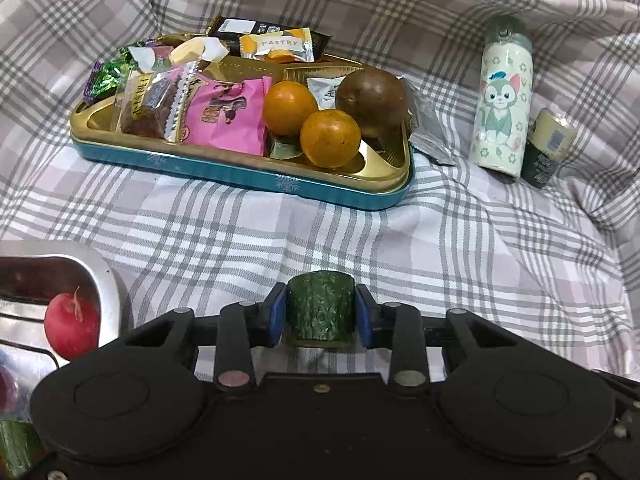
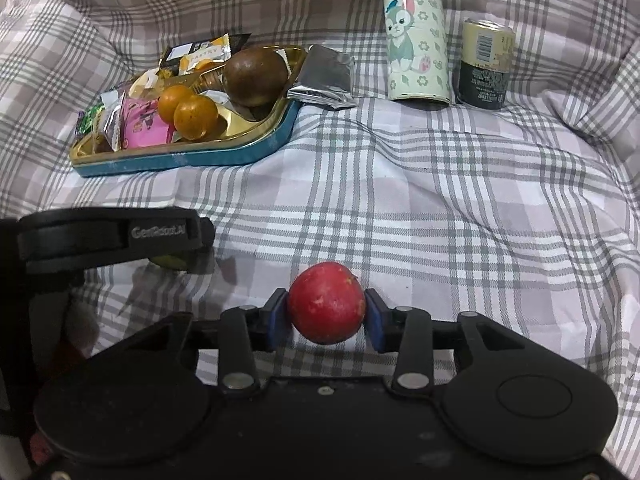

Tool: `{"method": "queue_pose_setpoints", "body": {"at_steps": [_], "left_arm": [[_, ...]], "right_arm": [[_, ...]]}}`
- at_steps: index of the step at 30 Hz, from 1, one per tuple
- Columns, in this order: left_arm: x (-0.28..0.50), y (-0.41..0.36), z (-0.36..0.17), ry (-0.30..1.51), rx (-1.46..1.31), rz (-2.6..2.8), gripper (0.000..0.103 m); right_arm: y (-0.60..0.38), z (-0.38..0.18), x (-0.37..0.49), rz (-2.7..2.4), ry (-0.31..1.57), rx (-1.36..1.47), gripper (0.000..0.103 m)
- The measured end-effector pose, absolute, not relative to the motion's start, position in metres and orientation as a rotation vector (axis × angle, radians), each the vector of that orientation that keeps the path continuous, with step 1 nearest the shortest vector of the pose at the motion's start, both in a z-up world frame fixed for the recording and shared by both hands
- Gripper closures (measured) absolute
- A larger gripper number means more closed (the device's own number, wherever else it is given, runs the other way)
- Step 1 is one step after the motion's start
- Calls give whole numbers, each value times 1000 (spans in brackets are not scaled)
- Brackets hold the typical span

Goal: Organize fruits
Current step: 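Carry the cucumber piece and radish over the steel tray with both tools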

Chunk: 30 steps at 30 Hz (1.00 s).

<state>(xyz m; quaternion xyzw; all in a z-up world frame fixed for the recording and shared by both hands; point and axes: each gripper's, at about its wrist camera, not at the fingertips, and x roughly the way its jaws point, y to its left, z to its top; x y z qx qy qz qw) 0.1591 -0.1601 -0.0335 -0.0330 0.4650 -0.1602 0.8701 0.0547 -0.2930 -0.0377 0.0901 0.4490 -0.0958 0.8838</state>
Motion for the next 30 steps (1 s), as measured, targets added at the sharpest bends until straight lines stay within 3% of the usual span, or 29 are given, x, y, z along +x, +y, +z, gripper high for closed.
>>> {"method": "queue_pose_setpoints", "body": {"at_steps": [16,30], "left_arm": [[111,-77,23,821,-56,-288,60],[106,27,34,787,-117,-47,60]], "right_arm": [[-301,-18,49,-171,843,281,61],[-227,6,58,-5,747,192,61]]}}
